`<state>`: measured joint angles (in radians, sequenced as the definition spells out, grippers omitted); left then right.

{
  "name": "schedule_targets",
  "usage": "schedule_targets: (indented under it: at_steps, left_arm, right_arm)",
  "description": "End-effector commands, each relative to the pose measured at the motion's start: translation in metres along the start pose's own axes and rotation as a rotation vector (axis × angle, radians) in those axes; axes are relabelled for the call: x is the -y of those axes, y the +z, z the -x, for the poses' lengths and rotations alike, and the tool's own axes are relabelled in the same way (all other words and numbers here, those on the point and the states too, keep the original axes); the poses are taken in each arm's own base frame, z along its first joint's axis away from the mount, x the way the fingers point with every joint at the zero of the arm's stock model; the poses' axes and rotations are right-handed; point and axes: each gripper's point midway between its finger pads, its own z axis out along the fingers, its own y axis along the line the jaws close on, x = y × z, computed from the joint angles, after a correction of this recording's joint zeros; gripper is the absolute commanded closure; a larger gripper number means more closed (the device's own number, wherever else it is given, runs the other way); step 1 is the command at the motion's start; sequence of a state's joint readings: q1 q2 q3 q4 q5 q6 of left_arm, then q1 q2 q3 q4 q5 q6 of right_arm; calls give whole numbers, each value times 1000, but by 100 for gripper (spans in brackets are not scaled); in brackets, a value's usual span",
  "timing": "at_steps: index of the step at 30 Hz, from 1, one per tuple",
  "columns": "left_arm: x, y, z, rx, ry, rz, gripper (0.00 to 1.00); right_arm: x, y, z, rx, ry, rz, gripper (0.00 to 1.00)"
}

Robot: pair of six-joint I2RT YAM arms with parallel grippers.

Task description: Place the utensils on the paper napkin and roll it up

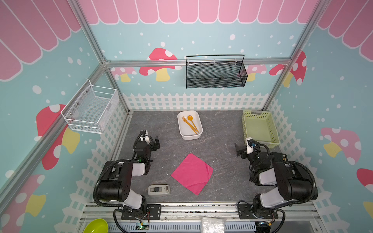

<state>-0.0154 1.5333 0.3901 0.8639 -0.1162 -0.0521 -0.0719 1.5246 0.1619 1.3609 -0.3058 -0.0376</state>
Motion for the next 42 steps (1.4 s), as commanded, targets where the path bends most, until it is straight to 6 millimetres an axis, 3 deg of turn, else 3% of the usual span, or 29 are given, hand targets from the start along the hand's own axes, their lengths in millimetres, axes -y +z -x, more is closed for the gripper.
schedule_targets:
  at_steps: [1,7,16,28,34,42]
  left_arm:
    - [0,2,4,11,6,9,0]
    - [0,2,4,10,8,9,0]
    - [0,2,4,10,0,-1,0]
    - [-1,1,4,13,4,4,0]
    - [1,-6,25,8,50,86,0]
    - [28,-20,51,-77,75,133,1]
  right_arm:
    - [2,3,7,24,-26,-5,1]
    - [3,3,7,21,-25,-8,0]
    - [29,6,0,-26,39,-149,0]
    - [30,7,-1,-30,39,-154,0]
    - [39,4,6,-30,59,-204,0]
    - [59,10,24,-89,99,-271,1]
